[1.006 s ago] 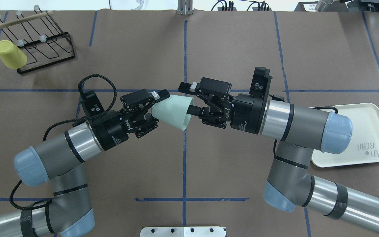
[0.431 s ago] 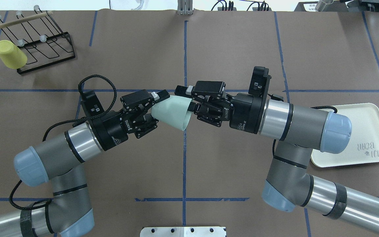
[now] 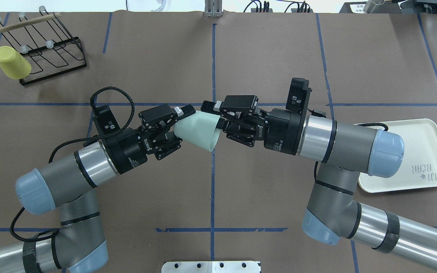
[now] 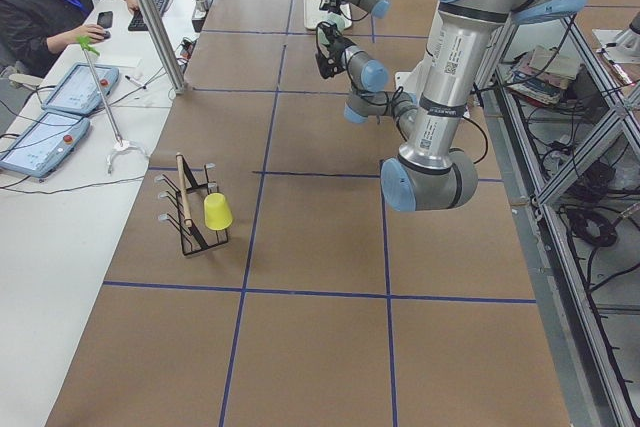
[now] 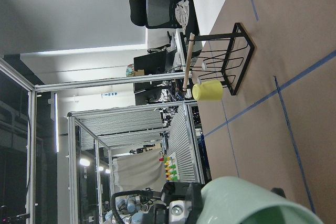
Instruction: Left arm grabs green cup and hands to right arm on tray
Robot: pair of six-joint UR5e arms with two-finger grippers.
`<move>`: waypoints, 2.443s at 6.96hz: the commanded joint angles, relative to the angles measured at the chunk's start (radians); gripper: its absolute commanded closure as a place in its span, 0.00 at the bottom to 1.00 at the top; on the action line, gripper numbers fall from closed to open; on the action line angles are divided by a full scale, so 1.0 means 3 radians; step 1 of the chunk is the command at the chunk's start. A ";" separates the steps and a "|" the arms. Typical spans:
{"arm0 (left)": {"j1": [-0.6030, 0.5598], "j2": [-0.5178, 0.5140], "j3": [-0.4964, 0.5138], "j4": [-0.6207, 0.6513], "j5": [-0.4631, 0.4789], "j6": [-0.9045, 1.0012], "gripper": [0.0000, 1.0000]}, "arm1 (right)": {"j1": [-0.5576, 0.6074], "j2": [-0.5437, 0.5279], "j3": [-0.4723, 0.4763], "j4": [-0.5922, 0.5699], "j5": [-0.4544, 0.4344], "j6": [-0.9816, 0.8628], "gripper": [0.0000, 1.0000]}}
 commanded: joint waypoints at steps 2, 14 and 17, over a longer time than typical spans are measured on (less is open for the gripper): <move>0.0000 -0.0009 0.0000 0.0000 -0.0002 0.0000 0.66 | -0.0026 -0.0001 -0.0010 -0.0007 0.0000 0.0002 0.61; -0.0010 0.0011 -0.0031 0.0036 -0.0166 0.0036 0.00 | -0.0046 0.0005 0.0010 -0.0074 0.0015 -0.0070 1.00; -0.0229 0.0017 -0.0051 0.0041 -0.0201 0.0046 0.00 | 0.0000 -0.0057 0.0132 -0.0069 0.0117 -0.0070 1.00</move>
